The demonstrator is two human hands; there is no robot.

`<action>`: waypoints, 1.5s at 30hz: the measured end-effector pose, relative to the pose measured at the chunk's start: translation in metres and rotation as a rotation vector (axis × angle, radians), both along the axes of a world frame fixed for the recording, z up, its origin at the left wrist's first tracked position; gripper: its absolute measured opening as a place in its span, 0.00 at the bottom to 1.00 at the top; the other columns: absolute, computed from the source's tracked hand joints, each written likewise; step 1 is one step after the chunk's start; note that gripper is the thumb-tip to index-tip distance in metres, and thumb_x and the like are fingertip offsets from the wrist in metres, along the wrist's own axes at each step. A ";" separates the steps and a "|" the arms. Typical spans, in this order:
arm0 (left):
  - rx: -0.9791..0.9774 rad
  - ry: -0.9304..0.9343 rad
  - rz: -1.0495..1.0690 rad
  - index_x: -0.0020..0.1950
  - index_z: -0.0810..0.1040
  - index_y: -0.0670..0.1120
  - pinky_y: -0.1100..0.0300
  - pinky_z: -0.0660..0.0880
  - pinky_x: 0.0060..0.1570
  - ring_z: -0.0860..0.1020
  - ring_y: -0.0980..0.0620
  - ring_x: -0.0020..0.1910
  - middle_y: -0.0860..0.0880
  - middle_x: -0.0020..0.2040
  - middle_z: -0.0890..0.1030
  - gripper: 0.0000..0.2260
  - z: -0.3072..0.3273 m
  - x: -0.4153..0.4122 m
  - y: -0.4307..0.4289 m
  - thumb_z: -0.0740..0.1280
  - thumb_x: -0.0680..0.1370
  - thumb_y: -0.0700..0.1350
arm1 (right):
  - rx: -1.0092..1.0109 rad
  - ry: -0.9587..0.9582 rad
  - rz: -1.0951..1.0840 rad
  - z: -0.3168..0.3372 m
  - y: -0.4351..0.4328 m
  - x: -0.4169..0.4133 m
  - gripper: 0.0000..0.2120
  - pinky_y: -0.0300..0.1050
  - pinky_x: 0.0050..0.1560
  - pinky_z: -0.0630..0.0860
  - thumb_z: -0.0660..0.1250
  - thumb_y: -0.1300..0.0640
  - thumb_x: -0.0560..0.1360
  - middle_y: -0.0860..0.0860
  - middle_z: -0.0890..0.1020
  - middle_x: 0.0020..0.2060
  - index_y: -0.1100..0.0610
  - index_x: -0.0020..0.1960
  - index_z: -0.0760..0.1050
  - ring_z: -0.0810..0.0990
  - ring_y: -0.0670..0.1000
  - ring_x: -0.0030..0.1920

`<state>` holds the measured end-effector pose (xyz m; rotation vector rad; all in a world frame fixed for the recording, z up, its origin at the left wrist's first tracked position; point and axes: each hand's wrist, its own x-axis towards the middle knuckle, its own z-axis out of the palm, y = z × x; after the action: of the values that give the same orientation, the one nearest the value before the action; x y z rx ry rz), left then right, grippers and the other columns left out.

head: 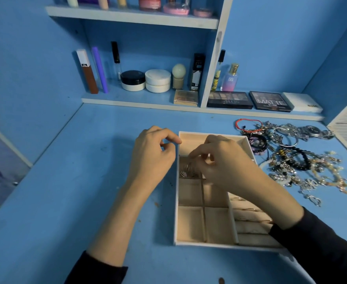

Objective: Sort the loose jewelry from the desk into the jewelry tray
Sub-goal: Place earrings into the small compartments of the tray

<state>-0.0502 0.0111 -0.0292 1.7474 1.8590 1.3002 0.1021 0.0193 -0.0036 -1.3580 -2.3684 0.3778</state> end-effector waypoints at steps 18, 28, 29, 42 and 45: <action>-0.007 0.154 -0.447 0.45 0.82 0.52 0.71 0.65 0.44 0.73 0.57 0.44 0.55 0.42 0.80 0.09 0.033 0.104 -0.003 0.64 0.74 0.40 | 0.028 0.533 -0.498 -0.023 -0.008 0.157 0.18 0.39 0.33 0.70 0.64 0.68 0.71 0.52 0.83 0.37 0.45 0.38 0.80 0.75 0.50 0.32; -0.075 0.262 -0.579 0.47 0.81 0.53 0.64 0.64 0.53 0.72 0.56 0.49 0.56 0.44 0.78 0.09 0.017 0.169 0.003 0.62 0.76 0.42 | -0.010 0.121 -0.414 -0.027 -0.019 0.202 0.11 0.40 0.43 0.71 0.67 0.65 0.70 0.50 0.79 0.39 0.52 0.46 0.82 0.75 0.50 0.41; -0.082 0.262 -0.585 0.47 0.81 0.53 0.65 0.64 0.52 0.73 0.55 0.49 0.55 0.45 0.79 0.10 0.015 0.172 0.003 0.62 0.76 0.41 | -0.010 0.076 -0.392 -0.028 -0.019 0.203 0.12 0.44 0.45 0.72 0.67 0.65 0.69 0.49 0.78 0.39 0.52 0.48 0.82 0.74 0.52 0.43; -0.109 0.287 -0.592 0.48 0.80 0.53 0.66 0.63 0.47 0.71 0.56 0.52 0.56 0.46 0.78 0.09 0.011 0.181 0.003 0.62 0.77 0.43 | 0.011 -0.090 -0.327 -0.027 -0.012 0.209 0.05 0.49 0.45 0.73 0.68 0.61 0.69 0.49 0.74 0.38 0.53 0.43 0.80 0.70 0.51 0.45; -0.109 0.290 -0.598 0.49 0.81 0.53 0.66 0.65 0.48 0.72 0.56 0.51 0.56 0.46 0.78 0.09 0.012 0.182 0.005 0.62 0.77 0.42 | 0.012 -0.026 -0.307 -0.028 -0.013 0.210 0.08 0.42 0.43 0.70 0.67 0.65 0.69 0.47 0.74 0.34 0.55 0.43 0.81 0.71 0.49 0.40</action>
<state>0.1314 0.0162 -0.0173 2.2758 1.3204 0.7346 0.3117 0.0062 -0.0318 -1.6958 -2.1303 0.2583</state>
